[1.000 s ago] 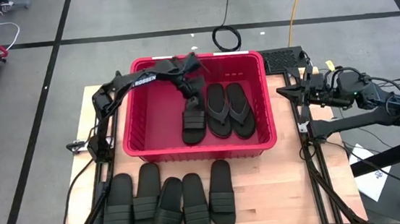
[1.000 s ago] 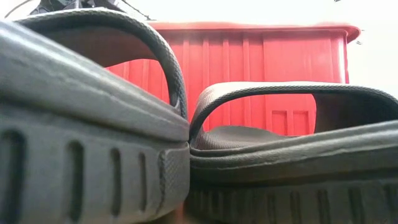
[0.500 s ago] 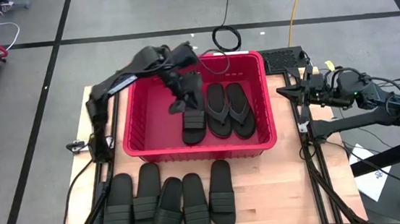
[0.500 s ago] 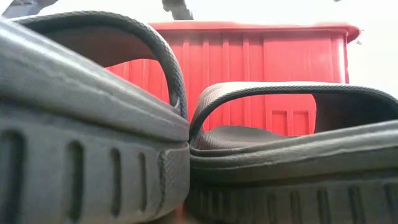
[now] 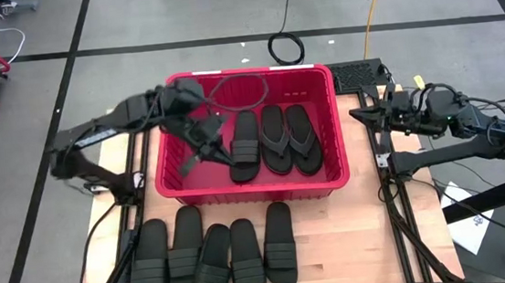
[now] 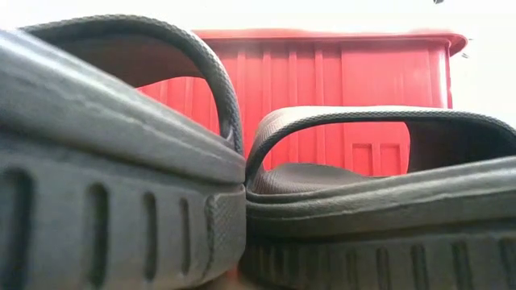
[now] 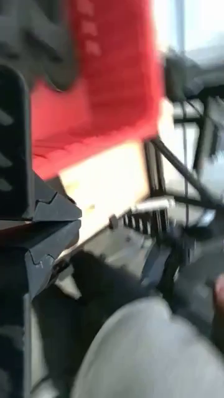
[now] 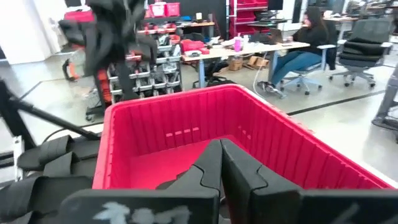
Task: Pick and place slides into bin
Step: Put the slide into the red bin
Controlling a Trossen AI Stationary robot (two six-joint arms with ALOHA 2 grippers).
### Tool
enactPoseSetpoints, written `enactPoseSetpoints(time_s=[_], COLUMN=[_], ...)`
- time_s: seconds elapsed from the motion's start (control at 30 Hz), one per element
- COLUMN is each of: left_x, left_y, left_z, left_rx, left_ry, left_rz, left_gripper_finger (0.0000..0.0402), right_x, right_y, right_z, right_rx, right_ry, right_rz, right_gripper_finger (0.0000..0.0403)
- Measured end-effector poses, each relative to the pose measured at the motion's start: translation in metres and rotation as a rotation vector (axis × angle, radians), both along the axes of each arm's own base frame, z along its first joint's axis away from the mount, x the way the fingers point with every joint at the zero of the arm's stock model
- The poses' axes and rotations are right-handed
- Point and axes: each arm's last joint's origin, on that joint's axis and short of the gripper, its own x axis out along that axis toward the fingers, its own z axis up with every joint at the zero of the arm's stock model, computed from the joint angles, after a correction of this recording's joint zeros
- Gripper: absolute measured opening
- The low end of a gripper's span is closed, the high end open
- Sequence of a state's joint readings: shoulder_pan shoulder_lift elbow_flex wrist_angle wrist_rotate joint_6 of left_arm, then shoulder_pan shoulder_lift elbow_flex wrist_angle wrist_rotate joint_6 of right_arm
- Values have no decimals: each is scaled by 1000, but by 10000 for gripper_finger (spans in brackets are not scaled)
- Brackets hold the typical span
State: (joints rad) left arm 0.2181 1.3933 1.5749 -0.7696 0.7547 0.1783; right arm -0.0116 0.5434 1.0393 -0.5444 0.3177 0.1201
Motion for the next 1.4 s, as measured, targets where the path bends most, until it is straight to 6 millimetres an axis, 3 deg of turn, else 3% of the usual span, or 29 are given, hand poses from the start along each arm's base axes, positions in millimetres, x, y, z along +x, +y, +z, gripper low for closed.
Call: enactPoseSetpoints(time_s=[0.13,0.33,0.6,0.8,1.0,1.2,1.4], left_x=[-18,-15,25,77,117,136,141], left_y=[-11,-44,-91,-141,-183,-193,-186], left_z=[-40,-62,-62,-70,-110,-155,-177], left_rx=[-143,-273,-275,-287,-202,-204,-148], left_ry=[-19,72,182,261,351,497,570], left_rz=[125,111,88,94,95,171,198], left_gripper_finger=[1,0,0,0,0,0,23], right_x=[0,0,0,0,1,1,1], right_y=[-1,-1,-1,-1,1,2,2], right_z=[2,4,4,3,3,4,4], right_rx=[0,-26,-70,-58,-95,-99,-99], right_ry=[-21,-31,-15,-14,-1,-9,-9], right_rz=[-36,-46,-41,-37,65,99,99], right_gripper_finger=[0,0,0,0,0,0,0])
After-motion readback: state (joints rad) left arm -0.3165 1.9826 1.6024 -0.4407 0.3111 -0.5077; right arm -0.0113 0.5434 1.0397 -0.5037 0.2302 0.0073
